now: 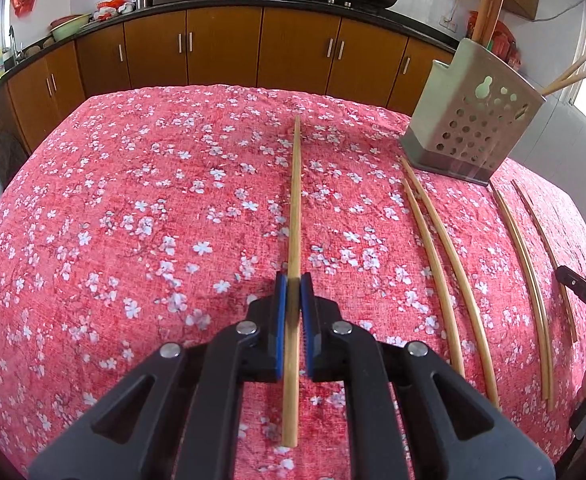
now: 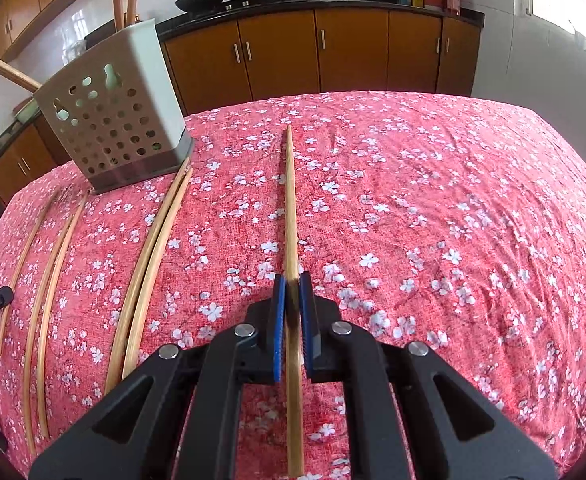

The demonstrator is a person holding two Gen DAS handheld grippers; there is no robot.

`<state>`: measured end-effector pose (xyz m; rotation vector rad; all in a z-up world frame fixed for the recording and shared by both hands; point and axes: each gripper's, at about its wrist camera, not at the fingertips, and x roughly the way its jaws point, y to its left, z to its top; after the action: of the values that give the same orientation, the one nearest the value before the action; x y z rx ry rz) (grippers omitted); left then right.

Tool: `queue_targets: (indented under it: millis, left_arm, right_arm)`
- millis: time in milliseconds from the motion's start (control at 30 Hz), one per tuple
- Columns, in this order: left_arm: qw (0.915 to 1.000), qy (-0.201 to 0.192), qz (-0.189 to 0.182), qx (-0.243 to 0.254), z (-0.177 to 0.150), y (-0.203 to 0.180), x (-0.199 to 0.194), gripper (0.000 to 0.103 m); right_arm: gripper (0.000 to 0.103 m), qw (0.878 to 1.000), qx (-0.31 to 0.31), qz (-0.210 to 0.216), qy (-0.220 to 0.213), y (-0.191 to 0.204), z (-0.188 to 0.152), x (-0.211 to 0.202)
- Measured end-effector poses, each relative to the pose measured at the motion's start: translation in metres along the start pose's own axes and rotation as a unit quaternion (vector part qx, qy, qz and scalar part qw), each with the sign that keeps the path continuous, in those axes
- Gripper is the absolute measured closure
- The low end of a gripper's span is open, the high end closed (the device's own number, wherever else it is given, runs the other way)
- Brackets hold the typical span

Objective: Organize utensils
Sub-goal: 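Hold the grasped chopsticks on the cloth with both grippers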

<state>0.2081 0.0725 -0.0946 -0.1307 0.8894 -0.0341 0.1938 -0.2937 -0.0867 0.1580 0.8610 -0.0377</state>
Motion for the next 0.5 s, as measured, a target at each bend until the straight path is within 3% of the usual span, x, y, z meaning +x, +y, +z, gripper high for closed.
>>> queue_targets:
  millis: [500]
  left_arm:
    - [1.0000,0.000,-0.001,-0.002,0.0010,-0.0010,0.0002,0.093]
  right_arm:
    - [0.094,1.000,0.002,0.001,0.000,0.0008,-0.0003,0.0001]
